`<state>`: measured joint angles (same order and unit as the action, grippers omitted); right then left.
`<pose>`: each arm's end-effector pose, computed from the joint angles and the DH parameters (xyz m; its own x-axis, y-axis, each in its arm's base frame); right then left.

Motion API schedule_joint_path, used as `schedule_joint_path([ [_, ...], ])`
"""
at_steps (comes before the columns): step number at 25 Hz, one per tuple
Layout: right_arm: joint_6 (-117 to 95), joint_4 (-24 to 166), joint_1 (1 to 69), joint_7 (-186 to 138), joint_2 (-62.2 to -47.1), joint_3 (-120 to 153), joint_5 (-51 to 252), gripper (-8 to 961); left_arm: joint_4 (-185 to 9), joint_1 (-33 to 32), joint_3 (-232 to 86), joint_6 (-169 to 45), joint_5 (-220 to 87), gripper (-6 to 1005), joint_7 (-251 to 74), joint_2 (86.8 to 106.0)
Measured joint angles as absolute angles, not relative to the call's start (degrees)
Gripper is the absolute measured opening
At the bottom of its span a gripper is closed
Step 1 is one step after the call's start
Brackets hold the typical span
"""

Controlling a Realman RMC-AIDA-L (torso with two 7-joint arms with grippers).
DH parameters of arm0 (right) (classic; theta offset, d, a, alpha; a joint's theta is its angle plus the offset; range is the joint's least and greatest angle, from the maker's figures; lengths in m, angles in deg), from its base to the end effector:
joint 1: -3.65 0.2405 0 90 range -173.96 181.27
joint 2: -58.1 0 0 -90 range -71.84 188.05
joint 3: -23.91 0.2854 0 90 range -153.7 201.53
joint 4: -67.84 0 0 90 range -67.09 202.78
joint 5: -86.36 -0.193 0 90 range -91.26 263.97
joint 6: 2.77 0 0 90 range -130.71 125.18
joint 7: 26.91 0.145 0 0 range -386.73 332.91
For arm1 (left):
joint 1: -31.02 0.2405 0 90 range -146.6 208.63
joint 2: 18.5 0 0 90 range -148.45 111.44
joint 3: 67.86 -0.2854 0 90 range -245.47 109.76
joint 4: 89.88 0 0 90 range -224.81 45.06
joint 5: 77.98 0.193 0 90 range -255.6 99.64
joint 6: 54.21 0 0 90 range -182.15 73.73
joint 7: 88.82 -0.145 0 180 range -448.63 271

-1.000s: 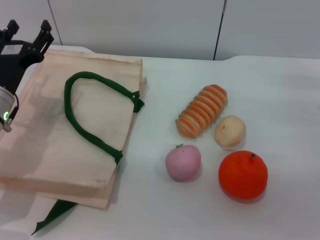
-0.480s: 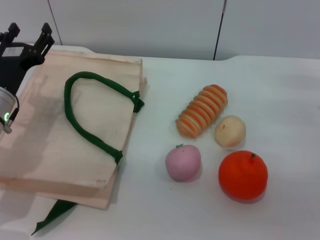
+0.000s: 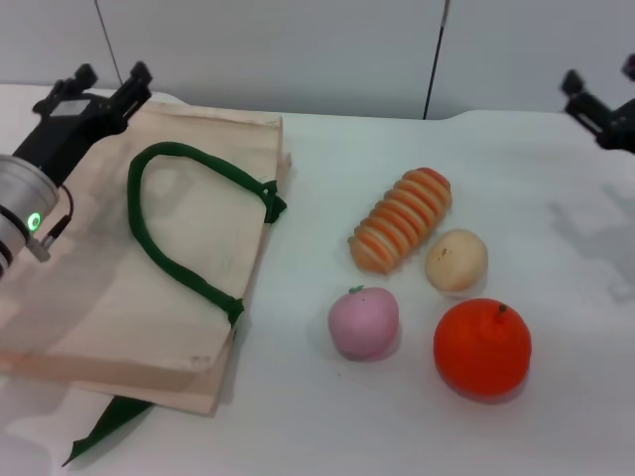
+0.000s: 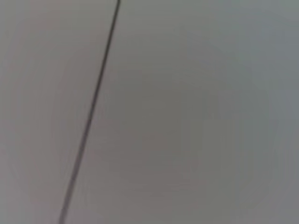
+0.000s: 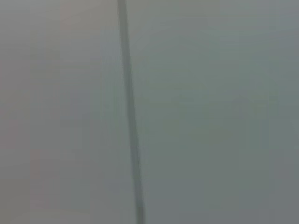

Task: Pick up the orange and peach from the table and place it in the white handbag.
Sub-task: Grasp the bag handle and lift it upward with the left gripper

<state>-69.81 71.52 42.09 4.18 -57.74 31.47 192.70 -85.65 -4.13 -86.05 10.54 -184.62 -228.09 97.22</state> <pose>0.2962 0.4009 0.0025 0.6919 0.0184 -0.7217 -0.6487 -0.4228 -0.6327 -0.3216 0.3939 0.0204 0.5186 0.0316 0.8544 0.8248 -0.2815 -0.4903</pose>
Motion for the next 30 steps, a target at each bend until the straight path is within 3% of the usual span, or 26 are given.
schedule_joint_path([
  [17, -76.45, 79.27, 46.06, 15.76, -57.56, 31.47, 209.29, 877, -49.52, 0.02, -95.83, 15.3, -151.14, 830, -157.62, 97.88],
  [30, -73.81, 79.27, 45.93, 15.21, -57.56, 32.19, 208.91, 878, -38.33, -2.99, -98.68, 15.84, -121.83, 827, -128.29, 97.75],
])
